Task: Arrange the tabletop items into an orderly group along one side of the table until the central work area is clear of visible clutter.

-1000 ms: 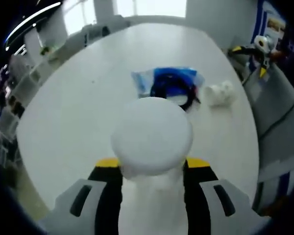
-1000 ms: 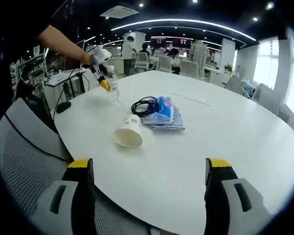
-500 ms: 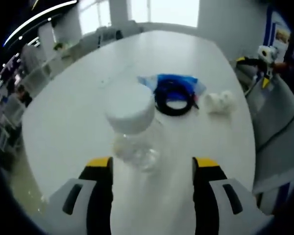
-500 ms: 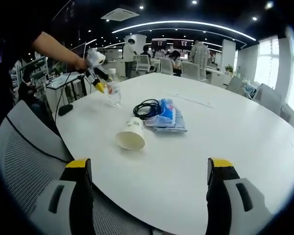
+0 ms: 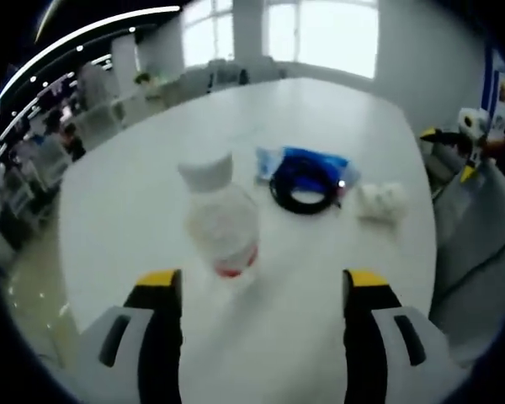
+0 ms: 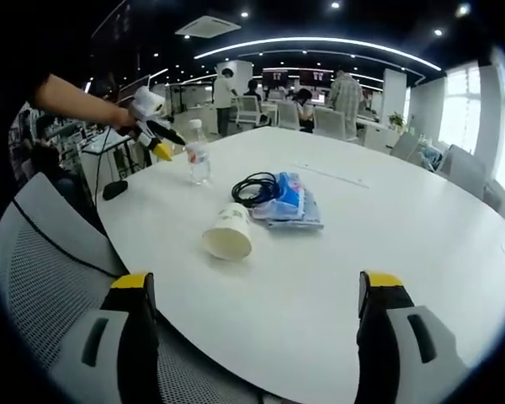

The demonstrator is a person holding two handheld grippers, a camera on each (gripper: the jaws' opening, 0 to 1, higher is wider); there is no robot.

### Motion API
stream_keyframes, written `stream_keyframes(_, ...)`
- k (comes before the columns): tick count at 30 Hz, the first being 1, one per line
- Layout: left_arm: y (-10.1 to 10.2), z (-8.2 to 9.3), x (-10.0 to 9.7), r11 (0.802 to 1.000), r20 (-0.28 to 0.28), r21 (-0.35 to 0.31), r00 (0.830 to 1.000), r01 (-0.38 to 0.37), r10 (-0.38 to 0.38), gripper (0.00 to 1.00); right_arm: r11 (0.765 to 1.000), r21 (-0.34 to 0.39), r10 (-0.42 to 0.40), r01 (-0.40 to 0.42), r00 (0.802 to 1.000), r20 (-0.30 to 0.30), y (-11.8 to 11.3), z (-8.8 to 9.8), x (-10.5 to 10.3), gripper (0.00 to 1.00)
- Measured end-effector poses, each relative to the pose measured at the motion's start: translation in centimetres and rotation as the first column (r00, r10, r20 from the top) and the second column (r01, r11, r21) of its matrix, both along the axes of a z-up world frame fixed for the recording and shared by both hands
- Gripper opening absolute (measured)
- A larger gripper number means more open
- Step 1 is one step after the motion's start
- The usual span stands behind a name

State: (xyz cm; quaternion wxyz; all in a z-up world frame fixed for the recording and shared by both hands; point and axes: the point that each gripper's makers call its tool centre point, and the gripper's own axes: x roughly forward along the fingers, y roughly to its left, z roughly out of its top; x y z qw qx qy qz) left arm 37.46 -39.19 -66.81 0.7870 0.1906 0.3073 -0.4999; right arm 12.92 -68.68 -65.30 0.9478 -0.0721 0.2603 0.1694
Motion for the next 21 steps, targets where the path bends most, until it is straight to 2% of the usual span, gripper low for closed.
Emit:
stream_keyframes(11,-0.3,-0.1,-2.7,0.993,-0.004,-0.078,0.996,-0.093,0.093,0.88,1.000,-0.006,-0.001,0.001,1.000,0.021,-0.1,0.4,0.1,1.00)
stream_keyframes(14,-0.7,0.0,-3.6,0.992,0.032,-0.085,0.995,-0.094,0.097,0.87,1.000,-0.009,0.008,-0.008,1.000,0.019,0.1,0.3,0.0,1.00)
stream_keyframes(21,-2.0,-0.1,-5.5,0.989,0.015,-0.114,0.995,-0.098,0.100,0.91,1.000,-0.017,0.021,-0.020,0.999,0.027,0.2,0.4,0.1,1.00)
